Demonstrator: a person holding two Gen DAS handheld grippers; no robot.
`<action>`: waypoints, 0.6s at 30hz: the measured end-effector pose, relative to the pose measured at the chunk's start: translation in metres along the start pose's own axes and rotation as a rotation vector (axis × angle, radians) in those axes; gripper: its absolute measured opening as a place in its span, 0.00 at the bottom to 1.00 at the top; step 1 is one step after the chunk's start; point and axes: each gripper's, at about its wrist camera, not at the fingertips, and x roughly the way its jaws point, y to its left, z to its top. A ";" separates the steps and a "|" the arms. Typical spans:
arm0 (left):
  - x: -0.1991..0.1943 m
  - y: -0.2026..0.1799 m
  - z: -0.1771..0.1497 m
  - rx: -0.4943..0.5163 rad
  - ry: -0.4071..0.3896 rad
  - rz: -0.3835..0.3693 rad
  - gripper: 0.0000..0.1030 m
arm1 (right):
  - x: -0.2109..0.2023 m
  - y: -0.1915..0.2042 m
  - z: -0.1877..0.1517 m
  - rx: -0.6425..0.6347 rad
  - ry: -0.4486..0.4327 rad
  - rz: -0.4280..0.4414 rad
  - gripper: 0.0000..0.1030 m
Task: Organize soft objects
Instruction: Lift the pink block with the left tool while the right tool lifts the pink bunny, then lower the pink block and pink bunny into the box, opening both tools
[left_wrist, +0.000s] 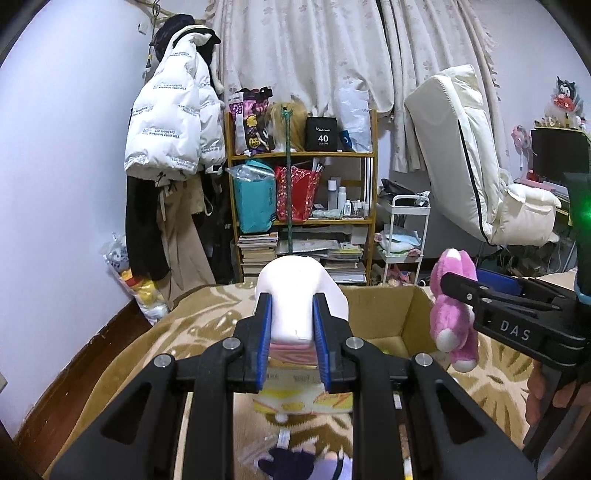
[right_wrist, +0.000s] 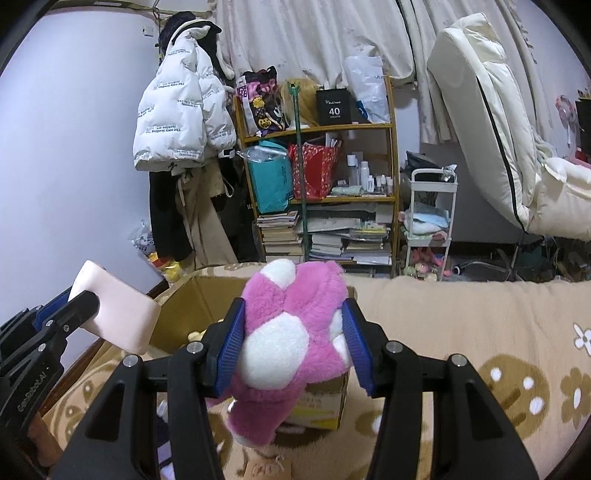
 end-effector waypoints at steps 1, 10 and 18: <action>0.004 0.000 0.001 0.005 -0.002 0.000 0.20 | 0.003 0.000 0.002 -0.004 -0.005 -0.002 0.53; 0.043 -0.009 0.001 0.037 0.038 -0.003 0.20 | 0.031 -0.006 0.006 -0.003 0.010 -0.016 0.53; 0.069 -0.016 -0.015 0.044 0.108 -0.021 0.20 | 0.053 -0.015 -0.004 0.009 0.047 -0.004 0.54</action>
